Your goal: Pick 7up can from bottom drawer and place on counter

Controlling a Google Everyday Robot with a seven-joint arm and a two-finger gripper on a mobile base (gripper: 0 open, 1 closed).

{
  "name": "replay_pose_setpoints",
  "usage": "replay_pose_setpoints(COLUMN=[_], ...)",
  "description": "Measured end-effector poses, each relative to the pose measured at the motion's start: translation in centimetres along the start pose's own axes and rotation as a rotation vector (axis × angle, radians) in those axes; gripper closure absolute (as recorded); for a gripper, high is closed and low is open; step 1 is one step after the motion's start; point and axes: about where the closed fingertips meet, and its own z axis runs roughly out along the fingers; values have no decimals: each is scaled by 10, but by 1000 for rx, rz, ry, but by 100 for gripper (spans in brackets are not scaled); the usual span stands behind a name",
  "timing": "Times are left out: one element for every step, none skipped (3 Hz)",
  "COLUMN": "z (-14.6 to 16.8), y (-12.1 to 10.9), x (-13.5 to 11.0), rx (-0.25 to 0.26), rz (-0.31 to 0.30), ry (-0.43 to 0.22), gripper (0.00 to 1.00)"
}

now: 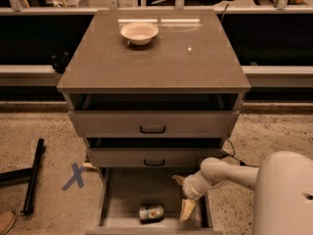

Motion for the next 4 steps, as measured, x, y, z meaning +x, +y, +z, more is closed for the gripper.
replay_pose_setpoints(z=[33,65,65,90], y=[-6,-12,-12,-13], x=[4,12,12,16], rx=[1,4,4,-19], rz=[-7,-33,-33,-35], ry=[-4,-49,-49,-91], gripper=[0,0,0,0])
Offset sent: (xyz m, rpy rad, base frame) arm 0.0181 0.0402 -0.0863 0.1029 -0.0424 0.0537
